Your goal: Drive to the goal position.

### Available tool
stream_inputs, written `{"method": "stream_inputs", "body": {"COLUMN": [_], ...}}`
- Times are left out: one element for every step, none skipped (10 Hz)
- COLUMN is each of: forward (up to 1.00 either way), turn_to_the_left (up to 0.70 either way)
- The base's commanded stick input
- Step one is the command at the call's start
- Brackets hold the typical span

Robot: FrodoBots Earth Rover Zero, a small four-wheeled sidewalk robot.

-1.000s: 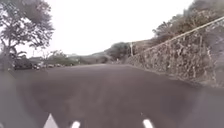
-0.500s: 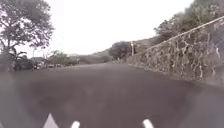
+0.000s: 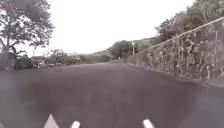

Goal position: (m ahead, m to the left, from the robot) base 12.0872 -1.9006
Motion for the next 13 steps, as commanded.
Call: {"method": "stream_inputs", "body": {"forward": [0.5,0.5,0.5,0.5,0.5,0.5,0.5,0.5,0.5,0.5,0.5,0.5,0.5], "turn_to_the_left": [0.0,0.0,0.0,-0.03,-0.07,-0.19,-0.42,-0.5,-0.46,-0.21,0.0,0.0,0.0]}}
